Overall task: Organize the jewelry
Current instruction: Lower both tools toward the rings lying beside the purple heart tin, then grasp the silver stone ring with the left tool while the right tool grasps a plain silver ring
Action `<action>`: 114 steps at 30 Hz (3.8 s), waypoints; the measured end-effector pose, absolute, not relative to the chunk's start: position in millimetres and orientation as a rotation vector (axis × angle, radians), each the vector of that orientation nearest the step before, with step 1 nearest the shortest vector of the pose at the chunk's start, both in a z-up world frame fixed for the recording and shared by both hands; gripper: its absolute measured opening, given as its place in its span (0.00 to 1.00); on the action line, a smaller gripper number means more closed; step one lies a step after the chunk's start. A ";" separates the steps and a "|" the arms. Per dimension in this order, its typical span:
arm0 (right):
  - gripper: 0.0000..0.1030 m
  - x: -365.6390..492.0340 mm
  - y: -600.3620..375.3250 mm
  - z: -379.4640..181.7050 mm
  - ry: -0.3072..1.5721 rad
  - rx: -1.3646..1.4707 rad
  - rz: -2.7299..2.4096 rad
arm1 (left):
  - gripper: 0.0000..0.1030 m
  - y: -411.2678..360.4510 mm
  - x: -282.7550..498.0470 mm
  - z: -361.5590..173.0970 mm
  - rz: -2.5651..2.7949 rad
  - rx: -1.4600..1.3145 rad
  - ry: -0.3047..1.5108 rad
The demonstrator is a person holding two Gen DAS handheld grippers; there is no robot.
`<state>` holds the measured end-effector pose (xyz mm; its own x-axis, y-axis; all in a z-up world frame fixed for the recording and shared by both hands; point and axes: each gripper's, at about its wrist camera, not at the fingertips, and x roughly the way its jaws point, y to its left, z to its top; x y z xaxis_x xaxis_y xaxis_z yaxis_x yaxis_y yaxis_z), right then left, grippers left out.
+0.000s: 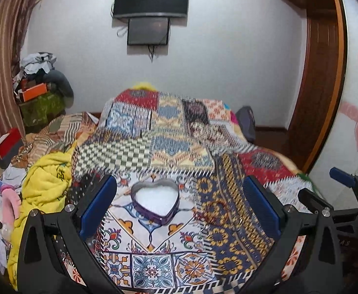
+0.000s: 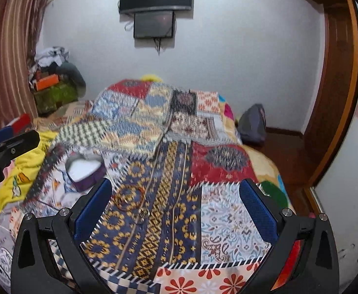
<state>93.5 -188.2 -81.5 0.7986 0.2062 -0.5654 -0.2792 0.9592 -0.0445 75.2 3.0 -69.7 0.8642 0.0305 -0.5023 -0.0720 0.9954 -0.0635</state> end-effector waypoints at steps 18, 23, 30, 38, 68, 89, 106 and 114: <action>0.84 132.9 -179.8 -149.5 0.836 -0.113 0.434 | 1.00 10.8 126.9 -168.9 0.058 -0.094 0.821; 0.68 139.7 -173.0 -160.3 0.888 -0.100 0.499 | 1.00 3.5 134.0 -180.8 -0.008 -0.083 0.863; 0.49 146.4 -167.2 -175.4 0.951 -0.083 0.575 | 0.75 -13.1 143.6 -196.8 -0.125 -0.067 0.934; 0.36 153.4 -163.0 -190.9 1.003 -0.070 0.615 | 0.39 -18.8 156.4 -211.3 -0.217 -0.119 1.006; 0.18 155.1 -158.7 -181.0 0.967 -0.076 0.598 | 0.15 -19.1 156.9 -207.3 -0.238 -0.160 0.981; 0.18 141.3 -152.8 -146.8 0.890 -0.068 0.567 | 0.32 -3.8 142.8 -205.4 -0.245 -0.229 1.025; 0.18 139.7 -156.2 -142.7 0.880 -0.059 0.548 | 0.14 -17.3 146.0 -217.5 -0.188 -0.132 0.992; 0.18 145.1 -137.8 -132.3 0.838 -0.072 0.577 | 0.14 10.2 135.9 -187.8 -0.146 -0.176 0.919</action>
<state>145.1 -137.8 -132.3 0.5252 0.4545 -0.7194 -0.5100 0.8449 0.1615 135.9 10.2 -187.8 0.5988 -0.2000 -0.7755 0.0505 0.9758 -0.2127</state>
